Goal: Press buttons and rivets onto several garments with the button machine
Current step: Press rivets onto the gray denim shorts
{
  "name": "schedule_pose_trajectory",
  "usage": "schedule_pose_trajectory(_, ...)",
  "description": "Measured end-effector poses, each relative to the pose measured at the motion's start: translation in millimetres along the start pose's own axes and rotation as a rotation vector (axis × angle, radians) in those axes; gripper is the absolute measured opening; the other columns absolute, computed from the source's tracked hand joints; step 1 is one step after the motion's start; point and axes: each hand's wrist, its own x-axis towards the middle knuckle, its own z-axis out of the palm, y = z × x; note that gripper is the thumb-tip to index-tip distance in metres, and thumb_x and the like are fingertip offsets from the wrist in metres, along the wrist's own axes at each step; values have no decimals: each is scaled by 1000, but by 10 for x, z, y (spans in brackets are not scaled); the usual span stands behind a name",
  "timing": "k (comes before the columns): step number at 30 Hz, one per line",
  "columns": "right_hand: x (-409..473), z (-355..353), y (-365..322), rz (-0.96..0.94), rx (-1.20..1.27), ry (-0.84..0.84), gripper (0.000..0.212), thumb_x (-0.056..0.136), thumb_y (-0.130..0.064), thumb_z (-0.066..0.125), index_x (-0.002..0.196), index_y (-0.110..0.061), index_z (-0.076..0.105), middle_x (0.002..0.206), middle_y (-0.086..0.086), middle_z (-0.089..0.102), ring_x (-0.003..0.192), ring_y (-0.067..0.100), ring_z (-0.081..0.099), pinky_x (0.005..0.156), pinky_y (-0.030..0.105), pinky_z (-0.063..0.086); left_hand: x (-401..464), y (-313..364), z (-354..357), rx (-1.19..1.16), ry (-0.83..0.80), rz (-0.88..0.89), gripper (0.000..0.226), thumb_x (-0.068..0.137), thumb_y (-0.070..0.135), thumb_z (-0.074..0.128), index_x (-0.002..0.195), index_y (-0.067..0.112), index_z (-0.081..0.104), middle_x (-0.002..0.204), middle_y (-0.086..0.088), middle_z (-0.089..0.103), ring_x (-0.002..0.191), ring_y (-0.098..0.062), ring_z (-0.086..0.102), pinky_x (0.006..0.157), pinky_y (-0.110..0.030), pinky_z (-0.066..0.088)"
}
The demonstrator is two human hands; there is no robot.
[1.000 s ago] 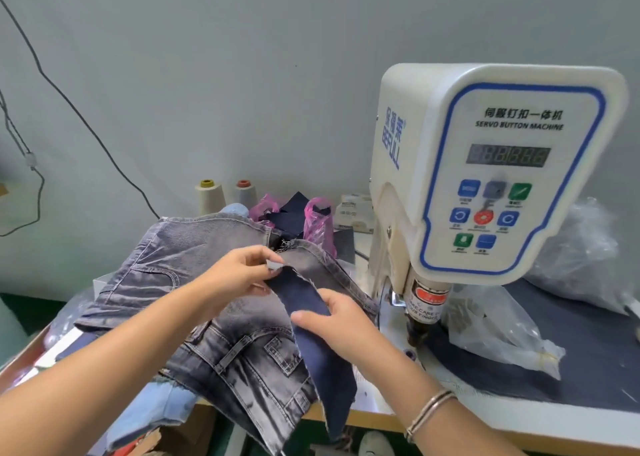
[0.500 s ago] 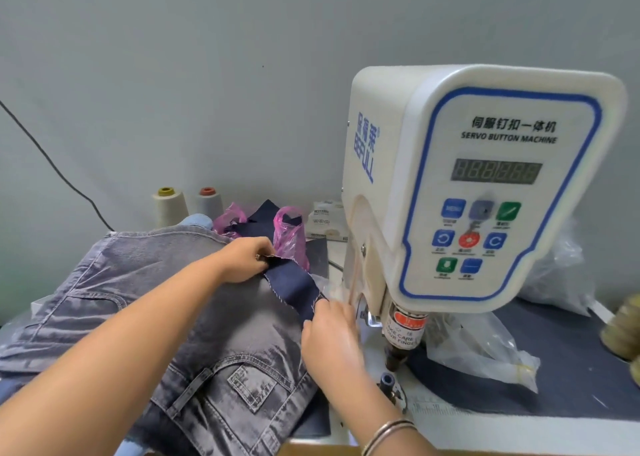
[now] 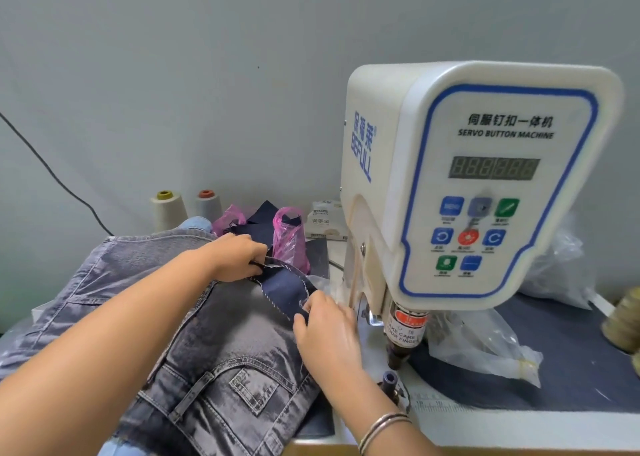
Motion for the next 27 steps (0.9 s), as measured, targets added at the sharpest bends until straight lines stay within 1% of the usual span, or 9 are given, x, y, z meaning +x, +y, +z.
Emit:
schedule_pose_trajectory(4,-117,-134,21,31,114,-44,22,96,-32,46,115,-22,42,101,0,63,100,25,59,76,31,43,-204,-140,-233,-92,142,25,11,89,30,64,95,22,61,90,5,54,91,-17,49,79,-29,35)
schedule_pose_trajectory(7,-294,-295,-9,-48,14,-86,18,97,-36,43,89,-21,46,81,-1,53,80,25,54,63,29,37,-517,-285,-498,-185,176,98,15,85,28,71,97,25,62,84,19,50,86,0,48,79,-25,37)
schedule_pose_trajectory(10,-544,-523,-103,-253,-22,23,30,95,-42,45,73,-24,34,66,-6,37,70,21,39,68,30,36,-879,-367,-656,14,174,229,7,86,36,69,91,34,64,79,28,51,88,0,38,83,-22,30)
schedule_pose_trajectory(13,-785,-772,-139,-472,45,209,33,87,-45,47,67,-29,25,50,-11,12,55,13,33,86,19,43,-1258,-369,-807,-3,298,319,6,87,42,63,86,37,59,83,29,53,97,-2,39,86,-22,27)
schedule_pose_trajectory(15,-900,-960,-97,-401,185,76,31,85,-49,47,64,-33,30,46,-6,21,57,12,34,64,16,35,-1451,-295,-911,-17,341,361,7,89,47,50,89,40,51,91,30,52,104,-2,39,88,-21,26)
schedule_pose_trajectory(17,-978,-1094,10,-245,396,-150,25,84,-50,52,64,-40,42,51,-5,42,57,10,39,55,22,29,-1571,-185,-953,-91,338,372,7,89,46,45,92,41,48,96,30,50,109,-1,39,92,-18,26)
schedule_pose_trajectory(20,-1057,-1185,267,-106,540,-173,17,79,-44,60,68,-31,55,61,-3,56,57,5,47,56,16,35,-1622,28,-907,-228,297,341,7,92,54,46,95,47,47,97,29,47,102,3,42,89,-12,30)
schedule_pose_trajectory(22,-1091,-1191,440,-64,558,-178,19,80,-39,64,71,-22,59,69,5,59,60,4,48,56,16,35,-1562,193,-838,-318,248,310,8,91,46,54,92,50,47,92,22,47,92,2,46,79,-12,36)
schedule_pose_trajectory(27,-1092,-1159,827,65,619,-254,26,83,-22,67,61,-35,62,55,-11,57,55,-5,47,55,10,35,-1283,544,-483,-443,142,230,24,90,33,65,81,50,49,89,13,58,85,2,51,75,-18,41)
